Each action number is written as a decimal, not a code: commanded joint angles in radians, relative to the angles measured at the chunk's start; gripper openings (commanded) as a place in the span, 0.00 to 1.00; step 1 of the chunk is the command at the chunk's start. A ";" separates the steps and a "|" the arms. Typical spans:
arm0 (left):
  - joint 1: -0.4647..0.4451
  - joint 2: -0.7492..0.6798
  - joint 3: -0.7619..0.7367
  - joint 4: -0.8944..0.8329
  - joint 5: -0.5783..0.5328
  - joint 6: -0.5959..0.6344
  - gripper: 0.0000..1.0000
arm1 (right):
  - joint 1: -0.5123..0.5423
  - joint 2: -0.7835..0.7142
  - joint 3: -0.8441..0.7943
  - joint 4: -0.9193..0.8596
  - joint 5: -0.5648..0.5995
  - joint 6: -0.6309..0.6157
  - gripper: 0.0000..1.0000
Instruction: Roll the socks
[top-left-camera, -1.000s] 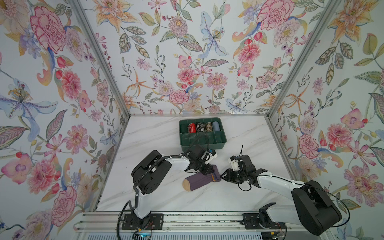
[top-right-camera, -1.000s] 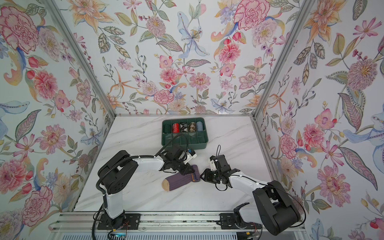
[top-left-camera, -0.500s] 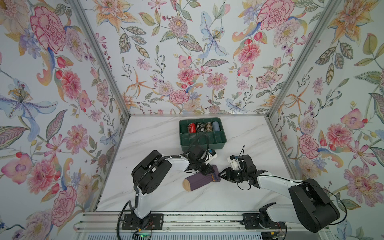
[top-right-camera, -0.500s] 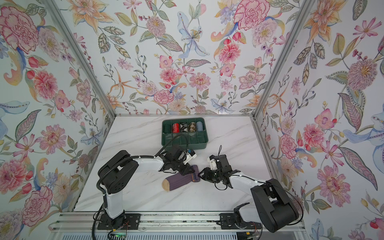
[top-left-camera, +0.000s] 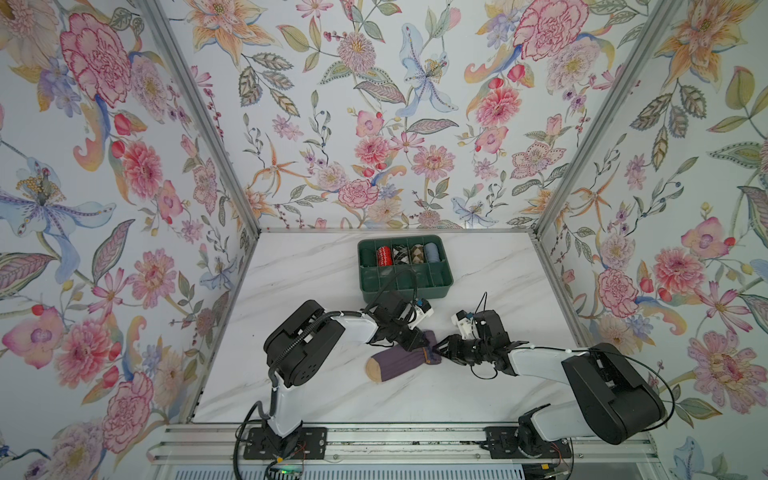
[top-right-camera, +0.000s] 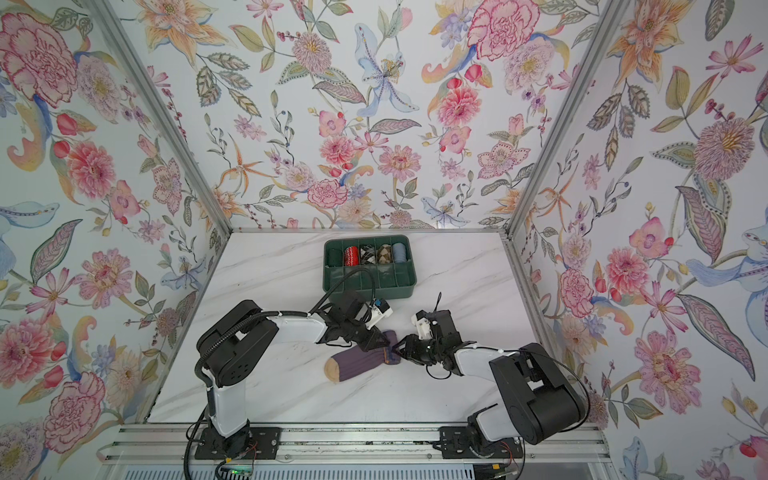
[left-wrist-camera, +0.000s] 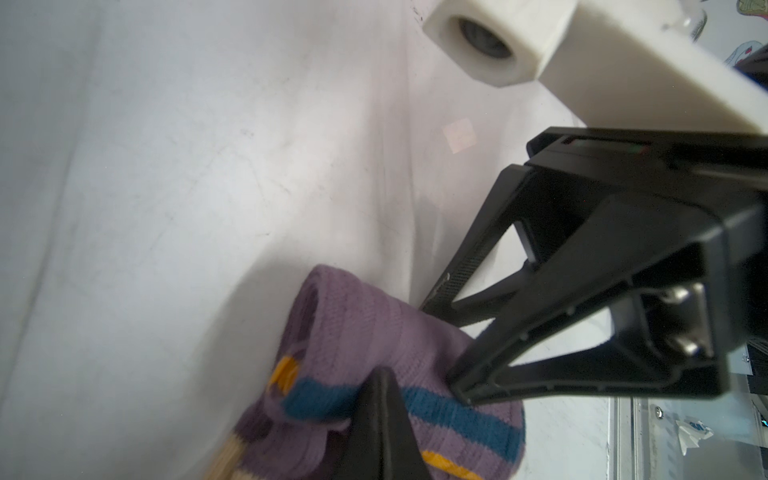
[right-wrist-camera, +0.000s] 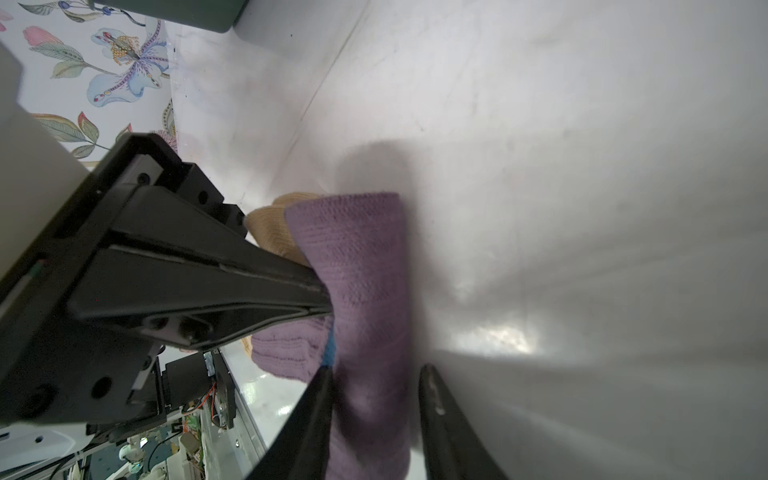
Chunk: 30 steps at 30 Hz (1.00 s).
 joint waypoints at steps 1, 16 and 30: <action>0.004 0.063 -0.047 -0.105 -0.035 0.001 0.00 | 0.003 0.037 -0.023 0.014 0.011 0.016 0.37; 0.008 0.072 -0.050 -0.085 -0.019 -0.010 0.00 | 0.038 0.099 -0.010 0.032 0.019 0.010 0.25; 0.010 -0.013 -0.045 -0.151 -0.046 0.004 0.00 | 0.097 0.010 0.102 -0.271 0.233 -0.116 0.03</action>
